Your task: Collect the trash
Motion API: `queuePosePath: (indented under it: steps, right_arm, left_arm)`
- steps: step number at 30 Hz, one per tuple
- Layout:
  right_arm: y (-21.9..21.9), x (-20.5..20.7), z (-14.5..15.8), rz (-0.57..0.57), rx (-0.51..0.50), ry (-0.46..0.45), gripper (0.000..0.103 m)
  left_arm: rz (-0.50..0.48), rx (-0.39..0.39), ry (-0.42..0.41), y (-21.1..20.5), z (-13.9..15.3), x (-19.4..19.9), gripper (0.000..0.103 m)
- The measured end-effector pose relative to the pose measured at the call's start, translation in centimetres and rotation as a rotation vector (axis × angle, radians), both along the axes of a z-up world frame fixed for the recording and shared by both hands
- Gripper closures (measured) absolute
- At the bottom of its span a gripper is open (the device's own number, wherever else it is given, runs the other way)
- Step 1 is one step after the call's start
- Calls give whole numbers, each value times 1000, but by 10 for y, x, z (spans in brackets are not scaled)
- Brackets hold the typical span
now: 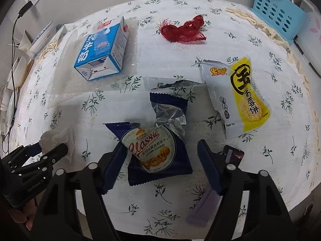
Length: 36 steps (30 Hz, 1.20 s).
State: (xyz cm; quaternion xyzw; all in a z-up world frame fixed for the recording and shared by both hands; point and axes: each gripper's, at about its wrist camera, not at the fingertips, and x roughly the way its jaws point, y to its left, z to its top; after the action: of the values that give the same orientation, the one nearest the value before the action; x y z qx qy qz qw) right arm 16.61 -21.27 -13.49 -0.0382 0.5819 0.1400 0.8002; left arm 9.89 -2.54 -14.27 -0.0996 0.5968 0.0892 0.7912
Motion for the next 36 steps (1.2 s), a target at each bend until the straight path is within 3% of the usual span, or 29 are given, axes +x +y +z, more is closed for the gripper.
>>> queuePosePath:
  steps: [10,13,23,36]
  right_arm:
    - [3,-2,-6,-10,-18,5,61]
    - [1,-1,-5,-11,-11,4,67]
    - [-6,-4,9,-18,14,-29,69]
    - [-7,-10,20,0,37,-53,84]
  left_arm:
    - [17,22,15,9,3,0,92]
    - [22,-4,2,15,5,-3,95]
    - [17,-18,-34,19,15,-15,95]
    - [12,-28,-57,10,23,-20,95]
